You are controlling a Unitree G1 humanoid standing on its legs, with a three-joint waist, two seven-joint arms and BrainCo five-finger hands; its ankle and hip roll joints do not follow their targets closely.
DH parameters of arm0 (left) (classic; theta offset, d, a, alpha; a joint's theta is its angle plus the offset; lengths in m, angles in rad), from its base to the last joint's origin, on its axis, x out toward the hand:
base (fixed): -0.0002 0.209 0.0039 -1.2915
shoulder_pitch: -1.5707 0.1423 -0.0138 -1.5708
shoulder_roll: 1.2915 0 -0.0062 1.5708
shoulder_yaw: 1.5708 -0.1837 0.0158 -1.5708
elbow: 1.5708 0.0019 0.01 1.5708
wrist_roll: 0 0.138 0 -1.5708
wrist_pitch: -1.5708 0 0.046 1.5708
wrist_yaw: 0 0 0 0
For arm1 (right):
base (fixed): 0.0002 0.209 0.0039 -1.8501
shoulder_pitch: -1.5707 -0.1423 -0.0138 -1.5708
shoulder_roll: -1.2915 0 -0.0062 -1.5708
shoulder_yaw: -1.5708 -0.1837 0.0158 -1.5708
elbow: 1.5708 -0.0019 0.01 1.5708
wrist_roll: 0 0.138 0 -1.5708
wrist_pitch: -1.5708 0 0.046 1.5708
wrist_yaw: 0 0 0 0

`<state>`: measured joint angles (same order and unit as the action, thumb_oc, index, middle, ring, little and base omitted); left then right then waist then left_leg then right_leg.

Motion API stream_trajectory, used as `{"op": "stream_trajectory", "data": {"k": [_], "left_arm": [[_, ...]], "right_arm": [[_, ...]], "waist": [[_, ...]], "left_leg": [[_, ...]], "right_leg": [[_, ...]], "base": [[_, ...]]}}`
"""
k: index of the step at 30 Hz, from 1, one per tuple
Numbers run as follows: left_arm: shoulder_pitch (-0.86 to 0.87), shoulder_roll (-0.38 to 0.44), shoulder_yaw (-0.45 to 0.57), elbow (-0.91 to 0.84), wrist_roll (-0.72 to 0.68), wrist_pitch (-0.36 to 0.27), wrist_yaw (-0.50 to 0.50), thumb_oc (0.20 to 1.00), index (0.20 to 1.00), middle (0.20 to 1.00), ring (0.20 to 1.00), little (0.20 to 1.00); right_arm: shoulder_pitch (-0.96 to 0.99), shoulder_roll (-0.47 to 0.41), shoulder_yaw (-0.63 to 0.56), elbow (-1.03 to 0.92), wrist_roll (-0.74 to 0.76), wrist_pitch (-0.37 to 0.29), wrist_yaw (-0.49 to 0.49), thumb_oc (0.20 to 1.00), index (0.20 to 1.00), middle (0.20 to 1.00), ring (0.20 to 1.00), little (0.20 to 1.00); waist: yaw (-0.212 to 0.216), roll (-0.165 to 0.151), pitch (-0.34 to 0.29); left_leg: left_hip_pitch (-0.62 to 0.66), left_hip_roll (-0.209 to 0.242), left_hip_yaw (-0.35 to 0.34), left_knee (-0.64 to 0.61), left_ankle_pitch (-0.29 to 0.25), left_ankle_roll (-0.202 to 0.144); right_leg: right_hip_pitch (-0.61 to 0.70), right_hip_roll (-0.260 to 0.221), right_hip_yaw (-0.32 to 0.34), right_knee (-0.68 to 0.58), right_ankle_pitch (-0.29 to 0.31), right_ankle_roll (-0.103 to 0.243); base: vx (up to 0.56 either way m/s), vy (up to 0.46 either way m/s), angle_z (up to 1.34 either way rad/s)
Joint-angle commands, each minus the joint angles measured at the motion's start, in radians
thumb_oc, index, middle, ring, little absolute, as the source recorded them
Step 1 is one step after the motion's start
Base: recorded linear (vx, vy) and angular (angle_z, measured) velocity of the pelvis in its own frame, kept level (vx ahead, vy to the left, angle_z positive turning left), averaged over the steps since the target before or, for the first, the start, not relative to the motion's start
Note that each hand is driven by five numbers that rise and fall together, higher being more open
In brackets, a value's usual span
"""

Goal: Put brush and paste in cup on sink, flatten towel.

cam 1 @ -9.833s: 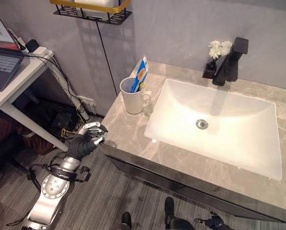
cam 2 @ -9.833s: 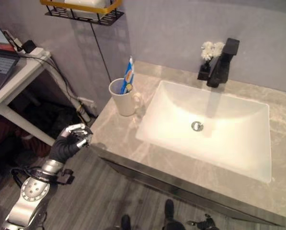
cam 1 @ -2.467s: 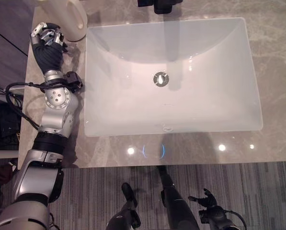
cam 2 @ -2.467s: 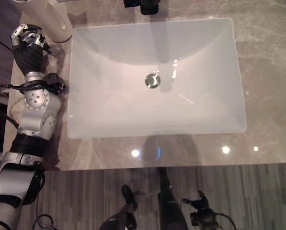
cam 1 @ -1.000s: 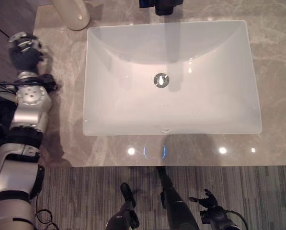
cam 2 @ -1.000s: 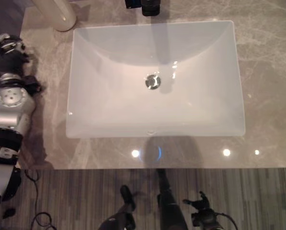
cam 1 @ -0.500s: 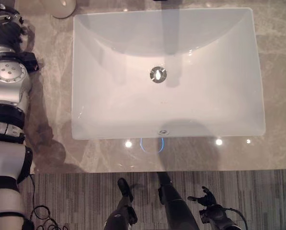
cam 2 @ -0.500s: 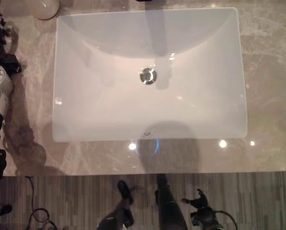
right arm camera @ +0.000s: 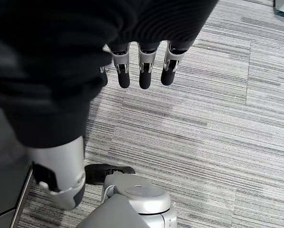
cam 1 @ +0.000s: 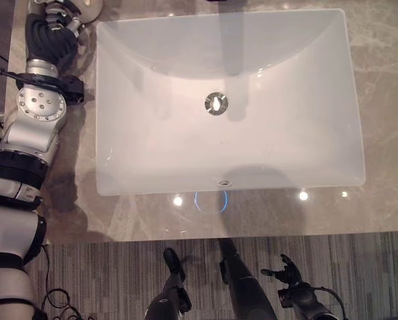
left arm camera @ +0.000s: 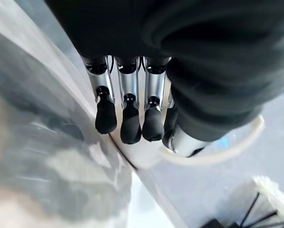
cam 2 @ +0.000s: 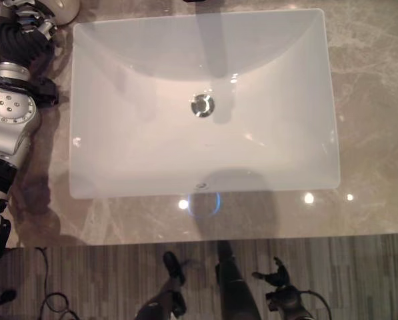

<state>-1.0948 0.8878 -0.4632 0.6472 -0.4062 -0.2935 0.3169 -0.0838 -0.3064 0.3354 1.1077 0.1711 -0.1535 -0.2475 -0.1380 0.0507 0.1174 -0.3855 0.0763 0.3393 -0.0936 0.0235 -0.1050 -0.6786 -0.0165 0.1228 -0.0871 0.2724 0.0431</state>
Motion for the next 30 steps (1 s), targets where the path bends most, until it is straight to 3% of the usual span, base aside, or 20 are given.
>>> {"op": "stream_trajectory", "data": {"k": [1,13,17,18,22,25,30], "left_arm": [[0.002,-0.009,-0.016,0.028,0.07,-0.02,0.002,0.2,0.2,0.2,0.2,0.2],[-0.031,-0.058,-0.011,0.082,0.13,0.007,0.055,0.2,0.2,0.2,0.2,0.2],[0.094,-0.027,0.081,0.022,0.112,-0.008,0.059,0.2,0.2,0.2,0.2,0.2],[0.175,-0.007,0.147,-0.02,0.093,-0.019,0.063,0.2,0.2,0.2,0.2,0.2],[0.262,0.008,0.268,0.03,0.061,-0.02,0.101,0.2,0.2,0.2,0.2,0.2],[0.184,0.009,0.277,0.165,0.016,-0.006,0.144,0.2,0.2,0.2,0.2,0.2],[-0.05,0.031,0.166,0.345,-0.049,0.012,0.135,0.2,0.2,0.2,0.2,0.2]], "right_arm": [[0.028,-0.027,-0.015,0.004,-0.024,-0.008,-0.001,1.0,1.0,1.0,1.0,1.0],[0.027,-0.026,-0.016,0.025,-0.014,-0.011,-0.005,1.0,1.0,1.0,1.0,1.0],[0.03,-0.024,-0.032,0.028,-0.014,-0.008,-0.009,1.0,1.0,1.0,1.0,1.0],[0.033,-0.02,-0.043,0.029,-0.012,-0.007,-0.009,1.0,1.0,1.0,1.0,1.0],[0.038,-0.021,-0.057,0.046,-0.016,-0.008,-0.012,1.0,1.0,1.0,1.0,1.0],[0.031,-0.02,-0.041,0.046,-0.014,-0.009,-0.02,1.0,1.0,1.0,1.0,1.0],[0.016,-0.034,0.003,0.014,-0.007,-0.016,-0.016,1.0,1.0,1.0,1.0,1.0]], "waist": [[-0.028,0.021,0.02],[-0.037,0.016,0.022],[-0.025,0.016,0.026],[-0.017,0.016,0.027],[-0.005,0.011,0.031],[-0.012,0.005,0.034],[-0.038,-0.014,0.042]], "left_leg": [[0.019,-0.01,-0.09,0.006,0.018,-0.039],[0.022,-0.009,-0.08,0.006,0.016,-0.035],[0.029,-0.011,-0.079,0.006,0.016,-0.032],[0.028,-0.012,-0.079,0.006,0.018,-0.032],[0.027,-0.007,-0.082,0.006,0.021,-0.032],[0.022,-0.003,-0.086,0.006,0.023,-0.033],[0.0,0.007,-0.089,0.006,0.029,-0.04]], "right_leg": [[0.095,0.008,-0.063,0.0,-0.061,0.07],[0.091,0.012,-0.057,0.0,-0.056,0.071],[0.094,0.012,-0.057,0.0,-0.058,0.068],[0.096,0.011,-0.058,0.0,-0.061,0.067],[0.099,0.015,-0.066,0.0,-0.068,0.064],[0.098,0.019,-0.071,0.0,-0.07,0.064],[0.079,0.031,-0.071,0.0,-0.059,0.07]], "base": [[0.0,0.0,0.0],[0.0,0.0,0.0],[0.0,-0.001,-0.02],[0.0,0.0,0.0],[0.0,-0.009,0.01],[0.02,-0.025,0.07],[0.01,-0.014,0.06]]}}
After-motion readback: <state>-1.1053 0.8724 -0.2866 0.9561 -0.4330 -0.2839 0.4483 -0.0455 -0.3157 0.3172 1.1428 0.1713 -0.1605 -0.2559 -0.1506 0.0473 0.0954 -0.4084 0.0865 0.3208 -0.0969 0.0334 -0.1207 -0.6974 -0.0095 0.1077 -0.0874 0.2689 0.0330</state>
